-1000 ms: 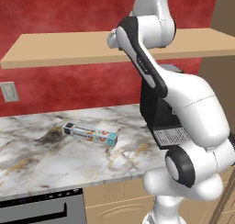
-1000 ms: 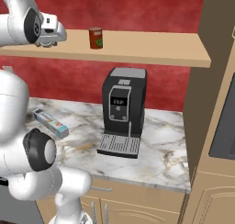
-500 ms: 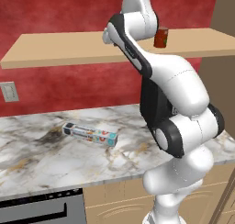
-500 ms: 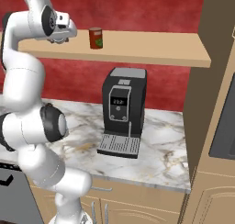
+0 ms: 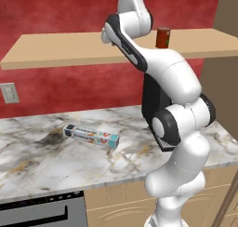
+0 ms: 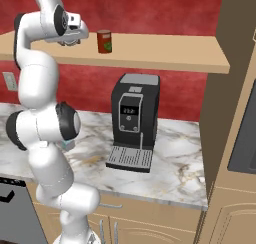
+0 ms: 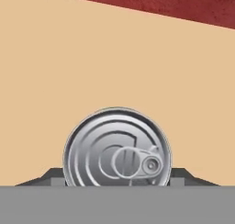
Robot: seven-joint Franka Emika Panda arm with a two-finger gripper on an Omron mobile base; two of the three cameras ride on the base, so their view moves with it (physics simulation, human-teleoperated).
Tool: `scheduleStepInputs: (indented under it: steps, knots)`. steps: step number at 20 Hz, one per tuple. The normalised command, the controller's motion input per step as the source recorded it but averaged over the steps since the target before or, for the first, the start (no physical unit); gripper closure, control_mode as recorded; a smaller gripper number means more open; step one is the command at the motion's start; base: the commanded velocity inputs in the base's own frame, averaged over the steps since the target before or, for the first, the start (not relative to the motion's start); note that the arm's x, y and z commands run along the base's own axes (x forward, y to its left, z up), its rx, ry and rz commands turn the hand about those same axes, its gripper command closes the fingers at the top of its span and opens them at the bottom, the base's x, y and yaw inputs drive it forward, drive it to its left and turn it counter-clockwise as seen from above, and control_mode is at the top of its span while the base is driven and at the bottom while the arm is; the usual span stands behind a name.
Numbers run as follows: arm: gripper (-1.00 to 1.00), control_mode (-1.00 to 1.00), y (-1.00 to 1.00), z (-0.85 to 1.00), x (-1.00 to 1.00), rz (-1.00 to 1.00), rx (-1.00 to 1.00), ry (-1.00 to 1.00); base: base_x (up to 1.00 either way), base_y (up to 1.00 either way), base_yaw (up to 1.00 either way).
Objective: Restock the canned food cabinet by taking the new fresh canned food from the counter and placing it in the cabinet. Then, take the old canned food from the cabinet and place it on the counter.
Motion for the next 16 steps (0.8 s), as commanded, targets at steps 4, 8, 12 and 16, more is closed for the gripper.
scheduleStepInputs:
  steps: [4, 8, 12, 16]
  knots:
    - [-1.0, -1.0, 0.0, 0.0, 0.0, 0.0, 0.0, 0.0, 0.0, 0.0, 0.0]
    - [-1.0, -1.0, 0.0, 0.0, 0.0, 0.0, 0.0, 0.0, 0.0, 0.0, 0.0]
    - [-1.0, -1.0, -0.25, 0.0, -0.42, -0.04, 0.03, -0.03, 0.0, 0.0, 0.0]
    - [-1.0, -1.0, -0.78, 0.0, -1.0, -0.13, 0.07, -0.09, 0.0, 0.0, 0.0]
